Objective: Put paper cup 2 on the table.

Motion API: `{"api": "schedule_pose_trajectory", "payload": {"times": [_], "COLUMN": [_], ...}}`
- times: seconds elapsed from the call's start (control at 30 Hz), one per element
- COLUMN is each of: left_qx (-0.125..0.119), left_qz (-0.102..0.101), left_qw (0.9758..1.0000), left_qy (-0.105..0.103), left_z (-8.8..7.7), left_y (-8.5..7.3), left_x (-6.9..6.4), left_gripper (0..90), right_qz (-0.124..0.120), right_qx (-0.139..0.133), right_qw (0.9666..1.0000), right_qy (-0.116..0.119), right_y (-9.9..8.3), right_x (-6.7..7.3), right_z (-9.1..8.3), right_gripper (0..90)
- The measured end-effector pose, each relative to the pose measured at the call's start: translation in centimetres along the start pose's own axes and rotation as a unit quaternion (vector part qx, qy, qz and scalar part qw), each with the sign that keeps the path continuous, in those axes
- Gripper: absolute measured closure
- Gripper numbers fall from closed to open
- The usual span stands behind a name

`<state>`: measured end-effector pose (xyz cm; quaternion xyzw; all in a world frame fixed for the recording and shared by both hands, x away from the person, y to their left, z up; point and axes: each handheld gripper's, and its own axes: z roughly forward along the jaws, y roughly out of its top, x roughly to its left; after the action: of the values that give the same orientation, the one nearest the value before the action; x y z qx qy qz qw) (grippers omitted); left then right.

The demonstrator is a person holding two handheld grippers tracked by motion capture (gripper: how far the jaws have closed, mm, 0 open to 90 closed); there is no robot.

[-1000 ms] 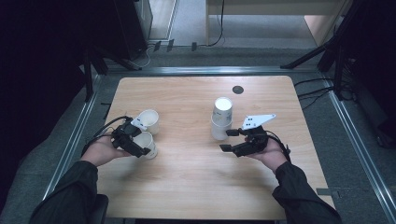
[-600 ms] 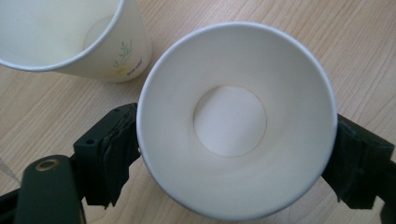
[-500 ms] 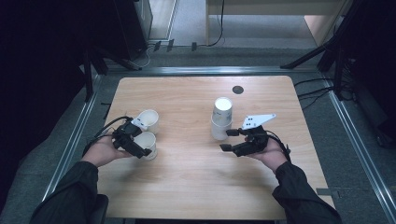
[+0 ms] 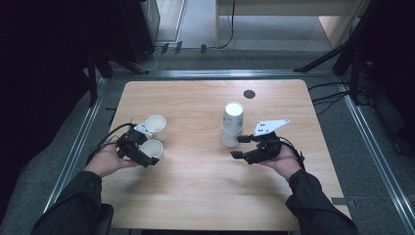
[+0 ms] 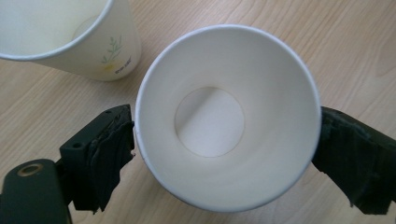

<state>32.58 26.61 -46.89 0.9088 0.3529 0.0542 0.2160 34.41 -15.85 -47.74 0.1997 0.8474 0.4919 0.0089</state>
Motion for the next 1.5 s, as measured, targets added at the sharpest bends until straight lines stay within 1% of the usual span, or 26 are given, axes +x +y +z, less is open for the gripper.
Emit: {"api": "schedule_pose_trajectory", "payload": {"times": [0.07, 0.1, 0.17, 0.27, 0.37, 0.47, 0.53, 0.6, 0.67, 0.7, 0.77, 0.83, 0.87, 0.93, 0.97, 1.0, 1.07, 1.1, 1.17, 1.27, 1.37, 1.43, 1.5], "left_qx": [-0.013, -0.021, -0.032, -0.048, -0.059, -0.075, -0.089, -0.097, -0.109, -0.113, -0.120, -0.133, -0.141, -0.150, -0.156, -0.159, -0.163, -0.164, -0.165, -0.169, -0.178, -0.184, -0.186], "left_qz": [-0.006, -0.011, -0.016, -0.022, -0.021, -0.030, -0.040, -0.045, -0.046, -0.045, -0.043, -0.042, -0.043, -0.041, -0.039, -0.037, -0.032, -0.030, -0.025, -0.020, -0.015, -0.015, -0.013], "left_qw": [0.9999, 0.9997, 0.9992, 0.9984, 0.9979, 0.9965, 0.9948, 0.9937, 0.9924, 0.9921, 0.9914, 0.9896, 0.9884, 0.9869, 0.9860, 0.9857, 0.9850, 0.9847, 0.9848, 0.9840, 0.9823, 0.9807, 0.9801], "left_qy": [-0.001, -0.007, -0.015, -0.018, -0.017, -0.023, -0.030, -0.033, -0.035, -0.030, -0.029, -0.033, -0.036, -0.042, -0.043, -0.043, -0.045, -0.051, -0.048, -0.051, -0.056, -0.064, -0.067], "left_z": [-0.4, -0.6, -1.1, -1.8, -2.4, -3.2, -3.8, -4.3, -4.9, -5.1, -5.5, -5.9, -6.2, -6.4, -6.5, -6.6, -6.5, -6.5, -6.3, -5.9, -5.6, -5.4, -5.0], "left_y": [-0.1, -0.1, -0.1, -0.4, -0.5, -0.7, -0.8, -0.9, -0.9, -0.8, -0.7, -0.4, -0.2, 0.2, 0.5, 0.7, 1.2, 1.4, 1.9, 2.6, 3.3, 3.8, 4.2], "left_x": [0.2, 0.3, 0.4, 0.5, 0.4, 0.5, 0.6, 0.7, 0.6, 0.5, 0.4, 0.2, 0.1, -0.2, -0.4, -0.6, -0.9, -1.1, -1.6, -2.2, -2.9, -3.3, -3.7], "left_gripper": [8.6, 8.5, 6.9, 6.9, 7.0, 7.0, 7.0, 7.0, 7.1, 7.0, 7.0, 7.1, 7.1, 7.1, 7.1, 7.2, 7.4, 7.4, 7.4, 7.3, 7.4, 7.4, 7.4], "right_qz": [0.000, 0.000, 0.000, 0.000, 0.001, 0.002, 0.001, 0.001, 0.002, 0.001, 0.002, 0.001, 0.001, 0.002, 0.003, 0.000, 0.004, 0.003, 0.001, -0.005, -0.008, -0.011, -0.011], "right_qx": [0.000, 0.000, 0.001, 0.000, 0.000, 0.001, 0.001, 0.001, 0.002, 0.002, 0.004, 0.003, 0.003, 0.002, 0.003, 0.003, 0.003, 0.004, 0.002, -0.003, -0.006, -0.006, -0.008], "right_qw": [1.0000, 1.0000, 1.0000, 1.0000, 1.0000, 1.0000, 1.0000, 1.0000, 1.0000, 1.0000, 1.0000, 1.0000, 1.0000, 1.0000, 1.0000, 1.0000, 1.0000, 1.0000, 1.0000, 1.0000, 1.0000, 0.9999, 0.9999], "right_qy": [0.000, 0.000, 0.000, 0.000, 0.001, 0.001, 0.000, 0.000, 0.001, 0.000, 0.000, 0.000, 0.001, 0.001, 0.001, -0.001, 0.001, 0.001, 0.001, -0.001, -0.002, -0.003, -0.003], "right_y": [0.0, 0.0, 0.0, 0.0, 0.0, -0.1, -0.1, -0.1, -0.2, -0.2, -0.2, -0.2, -0.2, -0.2, -0.2, -0.2, -0.2, -0.2, -0.2, -0.1, 0.0, -0.1, -0.2], "right_x": [0.0, 0.0, 0.0, 0.0, 0.0, -0.1, -0.1, -0.1, 0.0, 0.0, 0.0, 0.1, 0.1, 0.1, 0.1, 0.1, 0.1, 0.1, 0.2, 0.4, 0.6, 0.7, 0.8], "right_z": [0.0, 0.0, 0.0, 0.0, -0.1, -0.1, -0.2, -0.3, -0.3, -0.3, -0.3, -0.3, -0.4, -0.4, -0.4, -0.4, -0.4, -0.5, -0.5, -0.7, -1.0, -1.3, -1.5], "right_gripper": [33.7, 33.7, 33.7, 33.8, 33.8, 33.8, 33.8, 33.8, 33.7, 33.8, 33.8, 33.8, 33.8, 33.8, 33.8, 33.7, 33.8, 33.8, 33.8, 33.9, 33.9, 33.9, 33.9]}}
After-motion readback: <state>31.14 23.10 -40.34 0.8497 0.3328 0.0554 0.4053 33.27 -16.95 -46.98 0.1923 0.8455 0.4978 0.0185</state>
